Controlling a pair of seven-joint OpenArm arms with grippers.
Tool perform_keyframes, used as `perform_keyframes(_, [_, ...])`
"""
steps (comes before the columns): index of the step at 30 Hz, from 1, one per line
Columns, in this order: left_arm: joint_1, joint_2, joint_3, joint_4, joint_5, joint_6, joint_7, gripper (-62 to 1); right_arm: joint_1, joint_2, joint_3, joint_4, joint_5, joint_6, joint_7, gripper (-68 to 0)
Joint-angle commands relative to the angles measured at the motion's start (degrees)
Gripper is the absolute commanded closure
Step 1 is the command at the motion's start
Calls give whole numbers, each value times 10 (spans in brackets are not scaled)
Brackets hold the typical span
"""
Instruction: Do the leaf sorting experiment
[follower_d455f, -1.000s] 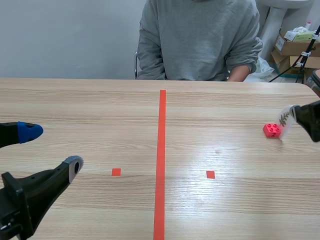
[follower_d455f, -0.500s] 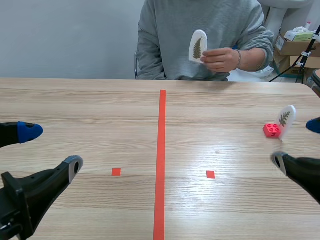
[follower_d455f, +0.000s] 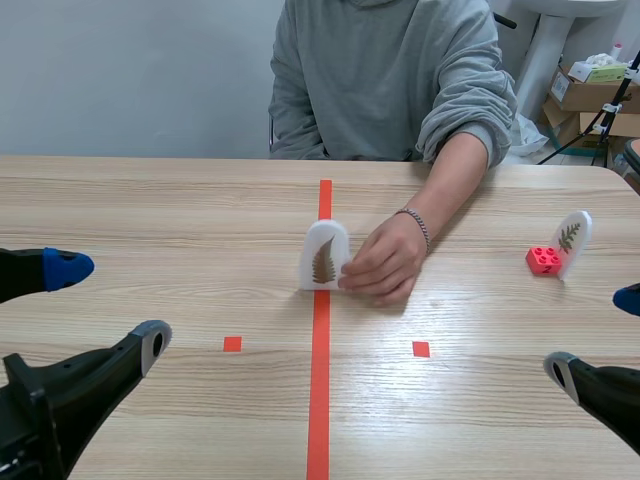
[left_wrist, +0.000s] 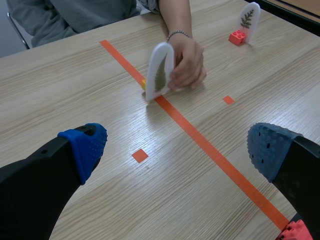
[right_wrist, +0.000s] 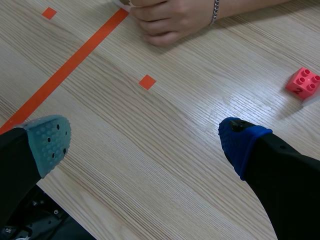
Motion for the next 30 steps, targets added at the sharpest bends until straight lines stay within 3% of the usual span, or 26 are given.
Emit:
perform_keyframes(1, [1, 3, -4, 12, -3, -1, -8, -602, 8, 0, 8, 9, 7, 4, 10, -606])
perform_keyframes(30, [1, 3, -4, 12, -3, -1, -8, -602, 8, 0, 8, 9, 7, 4, 24, -606])
